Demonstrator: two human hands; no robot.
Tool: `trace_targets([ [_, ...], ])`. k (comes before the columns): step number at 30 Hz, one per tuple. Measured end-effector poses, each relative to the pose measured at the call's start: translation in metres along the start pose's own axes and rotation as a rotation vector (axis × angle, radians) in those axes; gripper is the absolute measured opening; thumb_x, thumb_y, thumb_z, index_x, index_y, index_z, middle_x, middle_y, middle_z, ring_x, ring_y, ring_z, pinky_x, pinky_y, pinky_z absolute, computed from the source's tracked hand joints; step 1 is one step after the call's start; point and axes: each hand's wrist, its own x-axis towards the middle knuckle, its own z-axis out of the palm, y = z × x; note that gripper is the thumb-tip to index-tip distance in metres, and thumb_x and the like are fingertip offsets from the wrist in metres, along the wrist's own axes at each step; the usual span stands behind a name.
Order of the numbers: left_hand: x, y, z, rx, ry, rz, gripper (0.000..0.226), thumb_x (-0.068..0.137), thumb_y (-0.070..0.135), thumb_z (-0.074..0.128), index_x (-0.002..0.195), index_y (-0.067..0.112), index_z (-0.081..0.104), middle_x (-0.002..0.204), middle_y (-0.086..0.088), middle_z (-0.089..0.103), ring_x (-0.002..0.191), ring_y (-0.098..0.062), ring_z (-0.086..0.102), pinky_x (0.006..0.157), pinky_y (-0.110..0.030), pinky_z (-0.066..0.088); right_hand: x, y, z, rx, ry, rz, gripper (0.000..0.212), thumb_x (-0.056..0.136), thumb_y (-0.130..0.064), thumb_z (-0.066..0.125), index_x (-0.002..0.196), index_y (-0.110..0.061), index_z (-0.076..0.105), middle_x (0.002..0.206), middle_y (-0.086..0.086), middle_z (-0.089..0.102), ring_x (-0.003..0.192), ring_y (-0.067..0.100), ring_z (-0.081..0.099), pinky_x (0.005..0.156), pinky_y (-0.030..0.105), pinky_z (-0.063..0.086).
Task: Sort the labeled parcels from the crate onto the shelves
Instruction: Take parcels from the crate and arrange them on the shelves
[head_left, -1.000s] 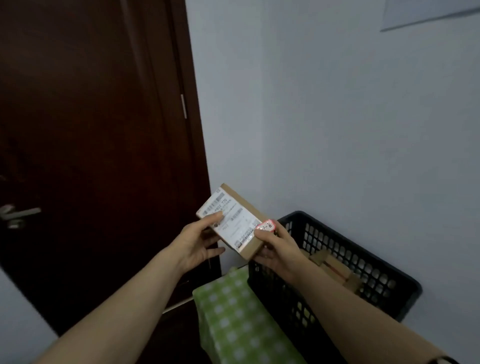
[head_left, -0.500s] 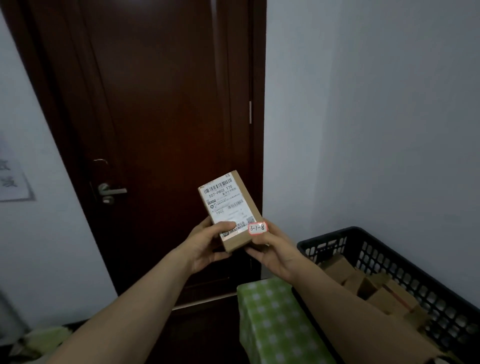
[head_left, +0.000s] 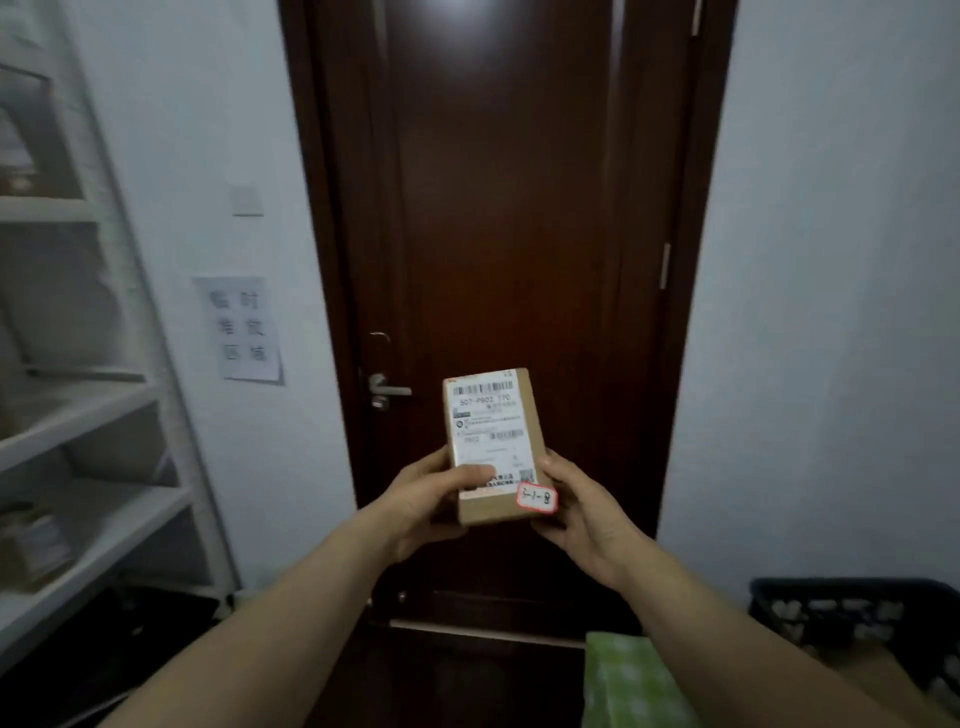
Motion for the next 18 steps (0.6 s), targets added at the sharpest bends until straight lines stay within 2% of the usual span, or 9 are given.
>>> trace_targets([
  [2,-0.011,0.006,-0.024,-0.007,0.1,0.024,0.043,0.073,0.029,0.076,0.114,0.033,0.064,0.104,0.006,0.073,0.106,-0.018,0.062,0.079,-0.037,0.049,0.018,-0.001,0.028,-0.028,-0.073,-0.004,0.042,0.08,-0.032,0.066,0.122,-0.031,0.06,0.105,-0.002,0.073,0.107,0.017,0.061,0.086,0.034,0.046],
  [7,-0.052,0.018,-0.089,-0.071,0.311,0.061,0.041,0.075,0.027,0.075,0.114,0.032,0.065,0.094,0.01,0.073,0.091,-0.01,0.061,0.077,-0.027,0.045,0.046,0.009,0.116,-0.005,-0.246,0.026,0.029,0.086,-0.026,0.063,0.115,-0.033,0.063,0.1,-0.001,0.074,0.103,0.018,0.063,0.093,0.038,0.047],
  [10,-0.077,0.023,-0.132,-0.083,0.429,0.084,0.057,0.064,0.034,0.081,0.118,0.033,0.064,0.1,0.008,0.072,0.089,-0.01,0.061,0.074,-0.026,0.045,0.053,0.018,0.17,0.012,-0.31,0.057,0.027,0.087,-0.027,0.062,0.114,-0.032,0.064,0.098,-0.001,0.074,0.103,0.018,0.062,0.098,0.04,0.043],
  [12,-0.092,0.029,-0.161,-0.079,0.483,0.119,0.066,0.055,0.04,0.084,0.118,0.033,0.065,0.103,0.005,0.072,0.084,-0.01,0.061,0.069,-0.024,0.044,0.058,0.022,0.205,0.008,-0.351,0.068,0.029,0.087,-0.026,0.06,0.116,-0.03,0.065,0.095,-0.001,0.075,0.097,0.016,0.062,0.091,0.034,0.044],
  [14,-0.104,0.038,-0.19,-0.084,0.522,0.16,0.055,0.062,0.037,0.083,0.114,0.028,0.068,0.101,0.002,0.073,0.08,-0.013,0.059,0.069,-0.023,0.041,0.061,0.022,0.239,-0.002,-0.4,0.068,0.026,0.087,-0.021,0.058,0.111,-0.027,0.068,0.089,0.0,0.074,0.087,0.014,0.06,0.08,0.029,0.042],
  [16,-0.116,0.049,-0.217,-0.096,0.574,0.196,0.032,0.077,0.023,0.076,0.108,0.023,0.071,0.091,0.002,0.074,0.073,-0.011,0.061,0.066,-0.022,0.043,0.066,0.022,0.274,-0.01,-0.445,0.058,0.024,0.087,-0.018,0.058,0.106,-0.025,0.07,0.083,0.0,0.073,0.082,0.015,0.059,0.079,0.029,0.042],
  [18,-0.127,0.059,-0.246,-0.087,0.62,0.223,0.025,0.082,0.018,0.07,0.107,0.023,0.07,0.086,0.004,0.073,0.068,-0.008,0.062,0.063,-0.02,0.046,0.071,0.022,0.31,-0.017,-0.476,0.037,0.023,0.087,-0.016,0.058,0.104,-0.024,0.07,0.077,-0.001,0.073,0.079,0.014,0.059,0.075,0.027,0.043],
])
